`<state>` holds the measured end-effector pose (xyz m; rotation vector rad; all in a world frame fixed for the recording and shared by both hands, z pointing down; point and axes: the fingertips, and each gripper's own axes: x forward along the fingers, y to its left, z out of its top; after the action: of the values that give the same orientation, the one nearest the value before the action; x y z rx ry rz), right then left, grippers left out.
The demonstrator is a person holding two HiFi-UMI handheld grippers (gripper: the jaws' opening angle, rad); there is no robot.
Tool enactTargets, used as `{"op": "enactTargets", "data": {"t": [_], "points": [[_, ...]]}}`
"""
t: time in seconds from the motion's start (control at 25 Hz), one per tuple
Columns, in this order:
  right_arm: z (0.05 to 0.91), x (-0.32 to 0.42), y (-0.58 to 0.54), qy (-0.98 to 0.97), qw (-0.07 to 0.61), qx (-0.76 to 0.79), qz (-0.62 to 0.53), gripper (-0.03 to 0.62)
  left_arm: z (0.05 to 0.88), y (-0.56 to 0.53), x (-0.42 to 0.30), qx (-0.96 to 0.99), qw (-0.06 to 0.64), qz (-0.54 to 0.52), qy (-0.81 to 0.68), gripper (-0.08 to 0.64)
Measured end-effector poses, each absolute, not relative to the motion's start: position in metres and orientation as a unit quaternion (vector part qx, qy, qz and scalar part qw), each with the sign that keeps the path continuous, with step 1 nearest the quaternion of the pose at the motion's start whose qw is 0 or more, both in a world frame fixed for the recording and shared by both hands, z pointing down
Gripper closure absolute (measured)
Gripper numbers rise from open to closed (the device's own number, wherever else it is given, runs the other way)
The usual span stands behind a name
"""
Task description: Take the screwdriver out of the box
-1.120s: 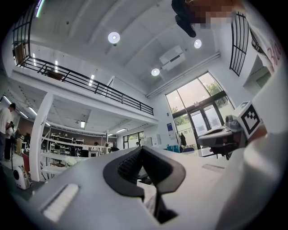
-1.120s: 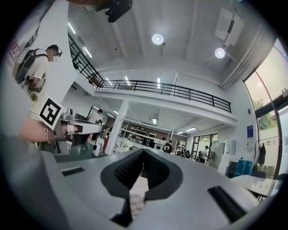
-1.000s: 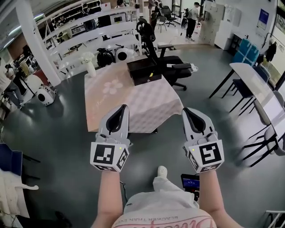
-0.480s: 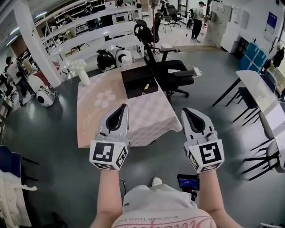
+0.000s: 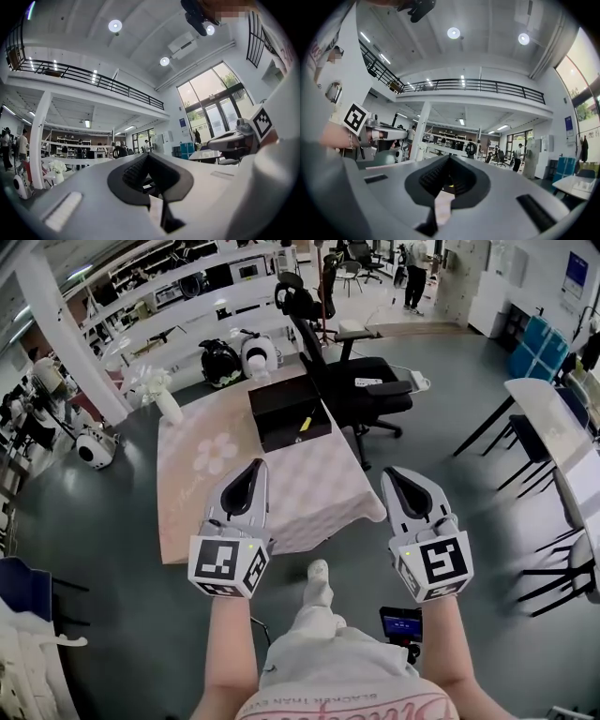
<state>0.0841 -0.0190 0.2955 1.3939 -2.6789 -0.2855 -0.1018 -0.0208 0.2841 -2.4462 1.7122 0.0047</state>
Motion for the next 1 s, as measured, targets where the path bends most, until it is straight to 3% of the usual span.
{"op": "enactTargets", "data": {"t": [1.0], "points": [[0.281, 0.071, -0.241, -0.856, 0.061, 0.501, -0.113, 0.586, 0.273, -0.265, -0.127, -0.828, 0.073, 0.035, 0.555, 0.551]]}}
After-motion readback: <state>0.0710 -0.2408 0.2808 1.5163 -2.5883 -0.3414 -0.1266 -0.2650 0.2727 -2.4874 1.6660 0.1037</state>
